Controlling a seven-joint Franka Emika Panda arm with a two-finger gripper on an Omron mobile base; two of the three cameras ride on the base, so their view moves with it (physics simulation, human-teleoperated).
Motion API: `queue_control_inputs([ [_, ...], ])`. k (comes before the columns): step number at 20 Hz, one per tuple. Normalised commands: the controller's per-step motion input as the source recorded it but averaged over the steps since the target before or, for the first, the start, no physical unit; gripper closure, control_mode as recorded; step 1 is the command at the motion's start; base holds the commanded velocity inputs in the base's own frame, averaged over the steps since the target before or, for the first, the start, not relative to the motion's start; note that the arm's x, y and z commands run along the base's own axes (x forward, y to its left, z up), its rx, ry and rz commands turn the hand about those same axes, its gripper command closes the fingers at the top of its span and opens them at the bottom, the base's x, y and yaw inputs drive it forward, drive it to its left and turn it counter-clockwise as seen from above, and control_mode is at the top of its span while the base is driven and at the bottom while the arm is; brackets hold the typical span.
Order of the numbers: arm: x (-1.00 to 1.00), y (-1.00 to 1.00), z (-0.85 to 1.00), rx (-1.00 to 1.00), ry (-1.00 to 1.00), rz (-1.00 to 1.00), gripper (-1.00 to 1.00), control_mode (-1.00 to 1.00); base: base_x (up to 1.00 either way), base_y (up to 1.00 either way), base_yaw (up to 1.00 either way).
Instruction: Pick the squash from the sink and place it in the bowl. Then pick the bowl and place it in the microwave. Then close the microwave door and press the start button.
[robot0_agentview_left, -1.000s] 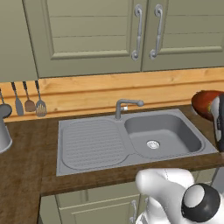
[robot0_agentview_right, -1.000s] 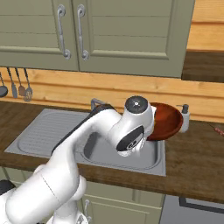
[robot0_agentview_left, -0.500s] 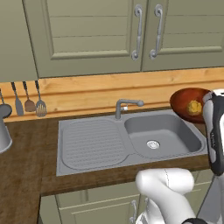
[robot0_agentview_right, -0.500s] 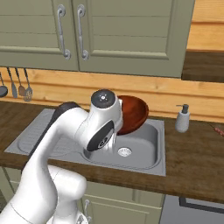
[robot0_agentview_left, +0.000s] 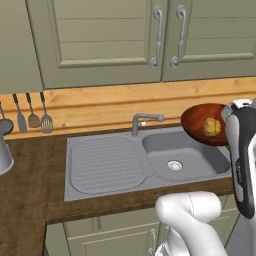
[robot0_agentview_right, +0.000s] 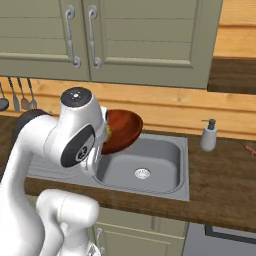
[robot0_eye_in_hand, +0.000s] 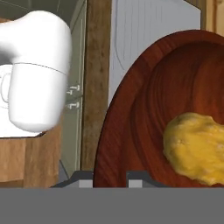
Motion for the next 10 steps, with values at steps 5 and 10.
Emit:
queue_control_inputs([
  [5, -0.59, 0.34, 0.36, 0.08, -0.04, -0.02, 1.0, -1.0, 0.0, 0.0, 0.0],
  [10, -0.62, 0.32, 0.45, 0.07, -0.12, -0.01, 1.0, -1.0, 0.0, 0.0, 0.0],
])
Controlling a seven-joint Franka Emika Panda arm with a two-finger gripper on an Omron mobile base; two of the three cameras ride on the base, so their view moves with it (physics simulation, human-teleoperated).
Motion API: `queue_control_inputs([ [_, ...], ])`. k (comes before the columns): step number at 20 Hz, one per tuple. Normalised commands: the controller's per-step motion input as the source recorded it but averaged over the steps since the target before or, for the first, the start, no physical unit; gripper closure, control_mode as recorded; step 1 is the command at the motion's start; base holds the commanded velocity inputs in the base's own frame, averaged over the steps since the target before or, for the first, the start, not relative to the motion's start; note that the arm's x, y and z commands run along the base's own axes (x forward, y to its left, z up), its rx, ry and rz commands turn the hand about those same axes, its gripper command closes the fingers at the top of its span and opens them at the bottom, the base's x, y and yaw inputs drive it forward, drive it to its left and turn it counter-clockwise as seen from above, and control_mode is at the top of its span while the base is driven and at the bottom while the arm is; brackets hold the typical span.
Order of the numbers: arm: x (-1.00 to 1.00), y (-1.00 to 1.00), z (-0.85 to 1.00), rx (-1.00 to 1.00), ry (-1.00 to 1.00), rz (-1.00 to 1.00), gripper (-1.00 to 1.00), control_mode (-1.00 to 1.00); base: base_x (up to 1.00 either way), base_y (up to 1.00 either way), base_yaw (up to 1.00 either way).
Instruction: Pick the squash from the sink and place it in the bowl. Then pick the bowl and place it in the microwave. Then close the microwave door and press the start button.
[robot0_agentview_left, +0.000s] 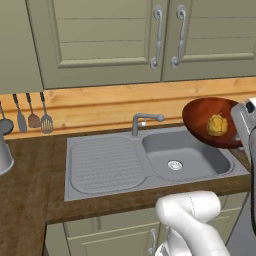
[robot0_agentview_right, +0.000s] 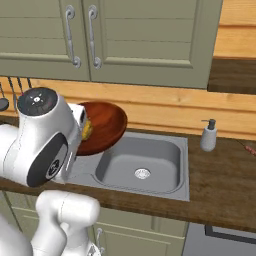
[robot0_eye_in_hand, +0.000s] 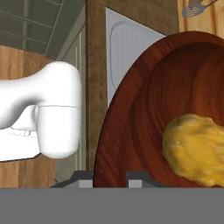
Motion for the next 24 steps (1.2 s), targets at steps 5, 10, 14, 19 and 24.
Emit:
queue_control_inputs([
  [5, -0.59, 0.13, 0.33, 0.07, 0.0, -0.01, 1.0, -1.0, 0.0, 0.0, 0.0],
  [10, -0.12, 0.0, 0.05, 0.0, 0.0, -0.01, 1.0, 1.0, -0.79, -0.21, -0.01],
  [14, 0.0, 0.0, 0.0, 0.0, 0.0, 0.0, 1.0, 1.0, -0.85, -0.54, -0.14],
  [19, 0.0, 0.0, 0.0, 0.0, 0.0, 0.0, 1.0, 1.0, -0.44, -0.48, -0.48],
  [24, 0.0, 0.0, 0.0, 0.0, 0.0, 0.0, 1.0, 1.0, -0.02, -0.1, -0.9],
])
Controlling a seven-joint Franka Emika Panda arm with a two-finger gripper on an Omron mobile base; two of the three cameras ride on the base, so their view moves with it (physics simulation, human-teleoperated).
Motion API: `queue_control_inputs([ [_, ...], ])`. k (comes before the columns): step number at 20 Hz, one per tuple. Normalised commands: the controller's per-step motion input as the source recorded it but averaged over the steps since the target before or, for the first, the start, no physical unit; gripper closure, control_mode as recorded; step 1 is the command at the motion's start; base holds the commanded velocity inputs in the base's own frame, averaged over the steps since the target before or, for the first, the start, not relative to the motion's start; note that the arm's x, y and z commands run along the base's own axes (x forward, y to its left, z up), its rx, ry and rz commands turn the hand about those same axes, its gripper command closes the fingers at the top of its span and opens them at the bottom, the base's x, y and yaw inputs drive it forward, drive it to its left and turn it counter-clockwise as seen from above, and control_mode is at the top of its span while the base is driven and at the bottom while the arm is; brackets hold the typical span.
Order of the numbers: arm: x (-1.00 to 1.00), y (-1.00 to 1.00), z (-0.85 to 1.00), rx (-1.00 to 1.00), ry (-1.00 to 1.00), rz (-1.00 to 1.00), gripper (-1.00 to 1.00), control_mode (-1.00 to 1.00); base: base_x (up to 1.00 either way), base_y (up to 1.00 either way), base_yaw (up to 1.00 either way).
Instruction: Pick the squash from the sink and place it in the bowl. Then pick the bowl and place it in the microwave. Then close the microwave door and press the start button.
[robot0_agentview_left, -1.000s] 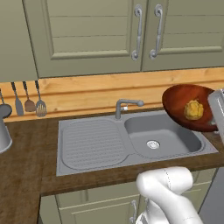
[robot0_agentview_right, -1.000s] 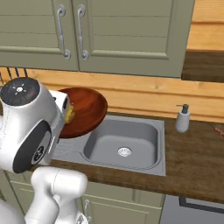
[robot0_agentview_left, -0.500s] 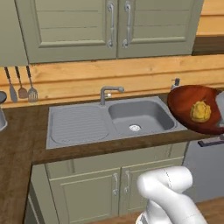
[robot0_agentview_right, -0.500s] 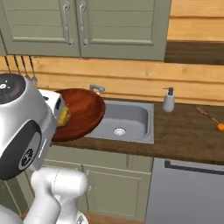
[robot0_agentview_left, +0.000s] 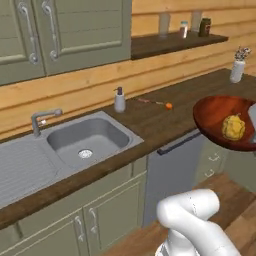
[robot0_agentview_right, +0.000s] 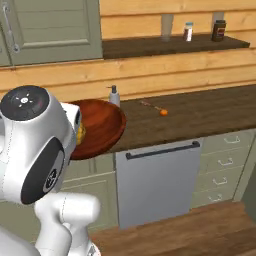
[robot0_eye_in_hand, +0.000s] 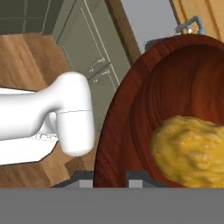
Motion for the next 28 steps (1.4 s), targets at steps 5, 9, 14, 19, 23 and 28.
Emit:
queue_control_inputs([
  [5, 0.0, 0.0, 0.0, 0.0, 0.0, 0.0, 1.0, 1.0, 0.0, 0.0, -1.0],
  [9, 0.0, 0.0, 0.0, 0.0, 0.0, 0.0, 1.0, 1.0, 0.0, 0.0, -1.0],
  [14, 0.0, 0.0, 0.0, 0.0, 0.0, 0.0, 1.0, 1.0, 0.0, 0.0, -1.0],
  [19, 0.0, 0.0, 0.0, 0.0, 0.0, 0.0, 1.0, 1.0, 0.0, 0.12, -0.96],
  [23, 0.0, 0.0, 0.0, 0.0, 0.0, 0.0, 1.0, 1.0, 0.0, 0.14, -0.95],
  [28, 0.0, 0.0, 0.0, 0.0, 0.0, 0.0, 1.0, 1.0, 0.05, 0.02, -0.89],
])
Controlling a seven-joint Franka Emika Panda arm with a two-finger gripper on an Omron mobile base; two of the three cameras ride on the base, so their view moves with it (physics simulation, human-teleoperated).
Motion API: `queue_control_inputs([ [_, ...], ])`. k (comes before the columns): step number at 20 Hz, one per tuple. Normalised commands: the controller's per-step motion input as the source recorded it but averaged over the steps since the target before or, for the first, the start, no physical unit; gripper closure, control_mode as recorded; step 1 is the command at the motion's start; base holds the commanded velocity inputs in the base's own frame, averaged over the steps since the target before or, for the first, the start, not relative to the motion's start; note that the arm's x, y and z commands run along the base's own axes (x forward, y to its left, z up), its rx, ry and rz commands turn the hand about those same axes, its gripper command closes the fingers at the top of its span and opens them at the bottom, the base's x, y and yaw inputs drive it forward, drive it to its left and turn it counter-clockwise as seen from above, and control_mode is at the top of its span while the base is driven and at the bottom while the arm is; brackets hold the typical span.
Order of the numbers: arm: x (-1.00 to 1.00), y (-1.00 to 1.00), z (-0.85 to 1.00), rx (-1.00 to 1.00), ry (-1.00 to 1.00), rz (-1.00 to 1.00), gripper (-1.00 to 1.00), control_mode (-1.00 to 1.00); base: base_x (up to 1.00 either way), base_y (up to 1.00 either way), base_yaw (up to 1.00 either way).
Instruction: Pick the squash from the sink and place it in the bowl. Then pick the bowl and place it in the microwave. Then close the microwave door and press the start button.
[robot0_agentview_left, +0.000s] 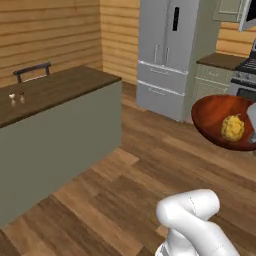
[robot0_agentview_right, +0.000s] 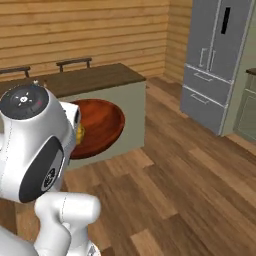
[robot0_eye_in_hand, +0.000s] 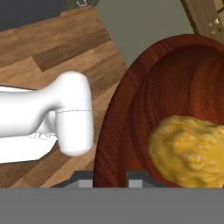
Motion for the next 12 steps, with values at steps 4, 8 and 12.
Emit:
queue_control_inputs([
  [4, 0.0, 0.0, 0.0, 0.0, 0.0, 0.0, 1.0, 1.0, 0.36, -0.07, -0.69],
  [8, 0.0, 0.0, 0.0, 0.0, 0.0, 0.0, 1.0, 1.0, 0.65, -0.01, -0.62],
  [12, 0.0, 0.0, 0.0, 0.0, 0.0, 0.0, 1.0, 1.0, 0.99, -0.03, -0.47],
])
